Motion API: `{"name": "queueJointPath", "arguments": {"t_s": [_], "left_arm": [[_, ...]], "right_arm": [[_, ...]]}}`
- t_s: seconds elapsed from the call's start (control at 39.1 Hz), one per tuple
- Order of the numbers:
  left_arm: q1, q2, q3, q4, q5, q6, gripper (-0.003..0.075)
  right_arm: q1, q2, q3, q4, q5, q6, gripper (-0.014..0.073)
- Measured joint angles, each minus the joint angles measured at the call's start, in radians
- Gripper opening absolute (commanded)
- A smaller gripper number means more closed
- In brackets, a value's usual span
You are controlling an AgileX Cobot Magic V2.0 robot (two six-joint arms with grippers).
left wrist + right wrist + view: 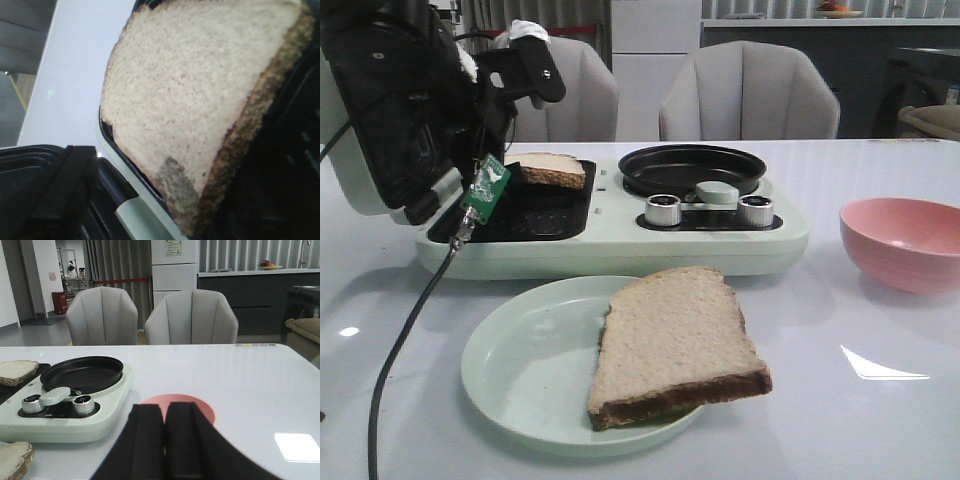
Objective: Make breakfast with bread and shrimp
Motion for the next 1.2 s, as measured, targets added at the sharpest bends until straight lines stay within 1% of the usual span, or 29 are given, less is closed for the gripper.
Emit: {"name": "queueJointPath", "arguments": {"t_s": [0.05,0.26,0.46,0.72,1.05,1.12,1.2], "left_arm": [[-0.008,-0.009,0.0,-0.034,0.013,0.019,0.0571],[-0.03,-0.047,0.0,-0.238,0.07,0.175,0.0571],[-0.034,-0.118,0.0,-0.384,0.117,0.199,0.0571],[-0.037,-0.245,0.0,-0.503,0.208,0.199,0.0571],[-0.038,-0.493,0.002,-0.649,0.286,0.217,0.0564],[-0.038,-0.565,0.006,-0.686,0.303,0.232,0.0564],[-0.038,-0.641,0.02,-0.741,0.314,0.277,0.0564]], "right_arm": [[0.0,0.0,0.0,0.0,0.0,0.0,0.0153],[0.0,0.0,0.0,0.0,0.0,0.0,0.0153],[0.0,0.0,0.0,0.0,0.0,0.0,0.0153],[0.0,0.0,0.0,0.0,0.0,0.0,0.0153],[0.0,0.0,0.0,0.0,0.0,0.0,0.0153],[0.0,0.0,0.0,0.0,0.0,0.0,0.0153],[0.0,0.0,0.0,0.0,0.0,0.0,0.0153]]}}
